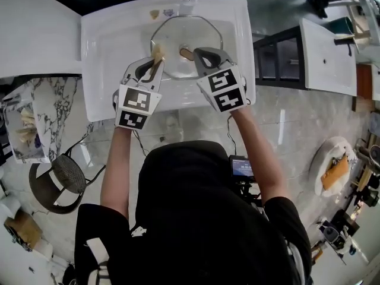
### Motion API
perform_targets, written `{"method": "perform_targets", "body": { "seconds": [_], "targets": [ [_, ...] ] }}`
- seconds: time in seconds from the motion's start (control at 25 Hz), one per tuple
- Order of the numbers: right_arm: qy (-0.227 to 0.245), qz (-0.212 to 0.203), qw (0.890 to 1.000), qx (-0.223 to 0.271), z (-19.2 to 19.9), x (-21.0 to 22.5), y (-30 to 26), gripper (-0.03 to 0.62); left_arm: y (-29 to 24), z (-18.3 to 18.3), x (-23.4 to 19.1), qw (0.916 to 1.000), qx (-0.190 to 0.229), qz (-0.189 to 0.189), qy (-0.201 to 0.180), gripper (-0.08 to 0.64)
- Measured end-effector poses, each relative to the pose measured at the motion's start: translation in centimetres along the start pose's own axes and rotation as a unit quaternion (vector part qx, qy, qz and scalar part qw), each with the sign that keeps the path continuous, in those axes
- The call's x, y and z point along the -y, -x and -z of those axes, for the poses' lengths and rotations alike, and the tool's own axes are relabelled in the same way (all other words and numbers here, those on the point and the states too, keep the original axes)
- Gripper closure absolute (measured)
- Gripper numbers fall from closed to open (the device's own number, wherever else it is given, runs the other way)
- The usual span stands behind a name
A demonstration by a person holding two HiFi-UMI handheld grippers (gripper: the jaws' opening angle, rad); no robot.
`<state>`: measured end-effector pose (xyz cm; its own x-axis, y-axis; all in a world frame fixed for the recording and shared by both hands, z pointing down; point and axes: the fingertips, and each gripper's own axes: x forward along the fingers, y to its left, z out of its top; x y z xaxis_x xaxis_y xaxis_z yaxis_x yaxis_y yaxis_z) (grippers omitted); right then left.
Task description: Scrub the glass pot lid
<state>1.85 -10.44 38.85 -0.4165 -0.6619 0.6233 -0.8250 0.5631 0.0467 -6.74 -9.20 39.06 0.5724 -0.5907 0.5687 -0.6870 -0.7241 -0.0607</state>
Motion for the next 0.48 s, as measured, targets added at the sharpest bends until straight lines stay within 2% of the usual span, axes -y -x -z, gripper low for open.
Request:
{"method": "perform_targets", "body": {
  "seconds": [0.28,0.48],
  "targets": [
    [0.016,0.02,0.997,0.068,-4.5,-2.7,5.0,0.594,5.4,-3.0,1.1,0.9978,0.062,-0.018,-0.016,0.541],
    [0.021,0.042,0.993,0.105,-6.8,-4.1,8.0,0.594,9.4,-5.7,1.5,0.9928,0.113,-0.033,-0.021,0.541]
  ]
}}
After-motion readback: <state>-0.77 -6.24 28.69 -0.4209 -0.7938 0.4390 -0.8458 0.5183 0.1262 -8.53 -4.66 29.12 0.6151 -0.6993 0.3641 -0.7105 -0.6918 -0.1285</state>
